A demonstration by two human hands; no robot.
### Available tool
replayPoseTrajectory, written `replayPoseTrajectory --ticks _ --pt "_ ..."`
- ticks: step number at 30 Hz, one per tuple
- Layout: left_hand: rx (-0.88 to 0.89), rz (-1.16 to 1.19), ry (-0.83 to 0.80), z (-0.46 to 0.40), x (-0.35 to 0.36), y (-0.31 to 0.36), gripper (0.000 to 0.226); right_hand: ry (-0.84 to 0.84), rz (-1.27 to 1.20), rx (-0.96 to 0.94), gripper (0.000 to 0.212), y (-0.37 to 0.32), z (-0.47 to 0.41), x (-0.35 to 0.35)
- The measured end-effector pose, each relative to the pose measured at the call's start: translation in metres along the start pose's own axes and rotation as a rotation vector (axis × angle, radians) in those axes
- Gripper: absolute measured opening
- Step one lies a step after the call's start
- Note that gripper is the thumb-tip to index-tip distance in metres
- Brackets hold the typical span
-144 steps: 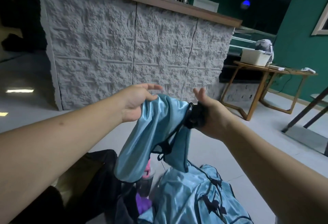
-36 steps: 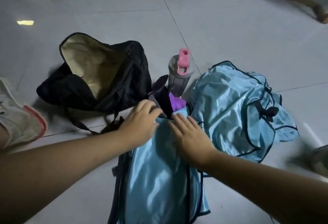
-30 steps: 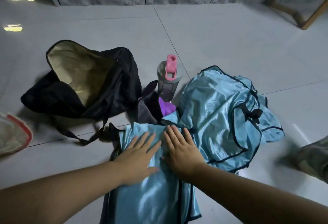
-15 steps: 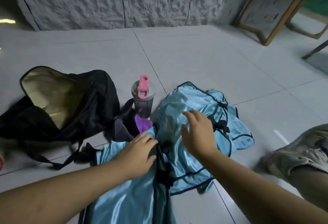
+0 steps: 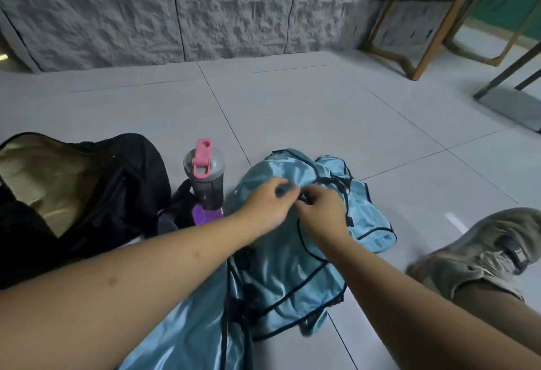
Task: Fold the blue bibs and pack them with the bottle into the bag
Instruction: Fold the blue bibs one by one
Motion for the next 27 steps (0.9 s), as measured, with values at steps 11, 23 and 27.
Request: replayPoseTrajectory --ticks 11,23,27 --pt "-0.220 0.155 0.048 -0.013 -0.072 -0.036 0.024 -0.114 -0.089 -0.378 0.035 -0.062 0.046 0.031" --pt "-0.153 0.765 -0.082 0.000 -0.123 0.023 0.034 -0.262 0.128 -0.016 0.046 0.000 0.014 0.061" --pt "-0.095 0.923 -0.173 0.010 -0.124 0.077 0.035 -0.219 0.027 0.075 0.042 -0.009 0.003 0.055"
Point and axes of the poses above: each hand's wrist, its own z-axis away from the middle knuckle, its own x-axis out of the palm, y = z × x, the point moved 10 cm from there along -z, towards the middle knuckle, and after that the axes turned 9 degrees about z, right-handed, at the moved point
